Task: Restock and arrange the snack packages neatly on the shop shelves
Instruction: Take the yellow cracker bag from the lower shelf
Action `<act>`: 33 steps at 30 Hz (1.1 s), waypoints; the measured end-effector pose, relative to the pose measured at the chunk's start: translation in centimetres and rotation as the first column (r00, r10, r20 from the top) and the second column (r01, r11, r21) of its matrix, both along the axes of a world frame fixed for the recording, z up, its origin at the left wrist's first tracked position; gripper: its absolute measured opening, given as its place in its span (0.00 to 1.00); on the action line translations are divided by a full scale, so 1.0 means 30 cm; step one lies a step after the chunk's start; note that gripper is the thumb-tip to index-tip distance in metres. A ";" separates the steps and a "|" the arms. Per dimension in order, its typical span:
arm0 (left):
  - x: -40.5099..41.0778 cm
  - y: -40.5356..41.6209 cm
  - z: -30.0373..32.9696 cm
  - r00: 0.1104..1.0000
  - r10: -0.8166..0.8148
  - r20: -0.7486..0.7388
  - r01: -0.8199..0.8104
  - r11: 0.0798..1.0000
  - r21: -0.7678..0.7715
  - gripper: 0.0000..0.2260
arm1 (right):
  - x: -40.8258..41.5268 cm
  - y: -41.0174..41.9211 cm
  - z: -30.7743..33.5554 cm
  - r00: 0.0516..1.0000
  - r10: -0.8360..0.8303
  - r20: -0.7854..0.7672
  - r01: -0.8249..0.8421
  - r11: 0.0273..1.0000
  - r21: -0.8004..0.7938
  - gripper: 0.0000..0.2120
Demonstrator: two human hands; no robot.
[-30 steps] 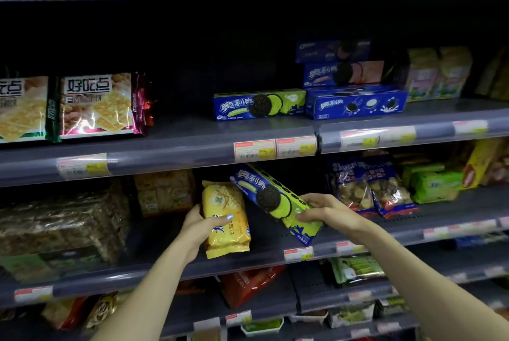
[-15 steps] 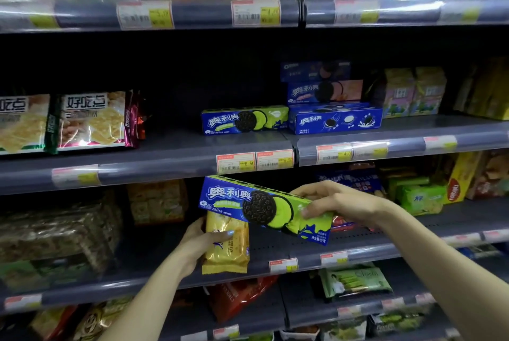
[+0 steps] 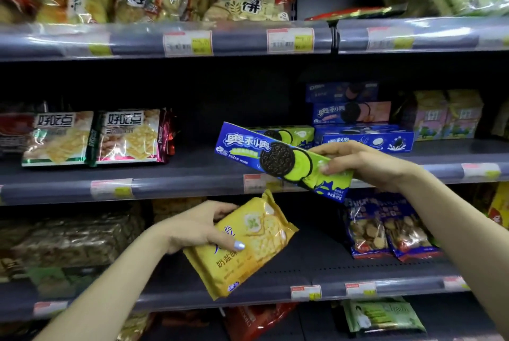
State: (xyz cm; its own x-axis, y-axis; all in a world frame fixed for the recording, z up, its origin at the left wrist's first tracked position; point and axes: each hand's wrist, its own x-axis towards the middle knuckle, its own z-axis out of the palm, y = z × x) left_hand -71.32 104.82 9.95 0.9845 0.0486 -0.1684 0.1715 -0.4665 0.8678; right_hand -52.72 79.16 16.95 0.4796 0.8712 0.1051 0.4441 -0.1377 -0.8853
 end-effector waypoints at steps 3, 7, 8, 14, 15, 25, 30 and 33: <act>-0.020 0.022 0.107 0.999 -0.015 0.034 0.012 0.995 0.101 0.25 | 0.042 0.037 0.049 0.997 -0.067 0.036 0.067 0.998 0.014 0.31; -0.022 0.056 0.218 0.994 0.005 0.109 -0.027 0.980 0.199 0.27 | 0.097 0.095 0.099 0.992 -0.120 0.042 0.119 0.993 0.011 0.22; -0.018 0.063 0.234 0.993 0.011 0.120 -0.036 0.978 0.206 0.28 | 0.109 0.109 0.107 0.990 -0.131 0.043 0.130 0.991 0.013 0.19; 0.042 0.073 0.269 0.997 0.027 0.071 -0.043 0.971 0.236 0.42 | 0.176 0.176 0.133 0.969 -0.201 0.140 0.211 0.975 -0.061 0.15; 0.053 0.074 0.268 0.999 0.016 0.051 -0.028 0.965 0.259 0.43 | 0.183 0.184 0.134 0.968 -0.198 0.152 0.212 0.974 -0.085 0.17; 0.096 0.115 0.261 0.999 -0.034 -0.015 0.037 0.973 0.228 0.38 | 0.224 0.235 0.116 0.938 -0.165 0.304 0.243 0.939 -0.243 0.25; 0.108 0.137 0.253 0.998 -0.061 -0.011 0.062 0.982 0.181 0.36 | 0.220 0.262 0.105 0.850 -0.124 0.511 0.262 0.942 -0.207 0.25; 0.114 0.144 0.253 0.996 -0.092 -0.006 0.092 0.982 0.166 0.32 | 0.224 0.269 0.110 0.770 -0.098 0.631 0.287 0.936 -0.204 0.26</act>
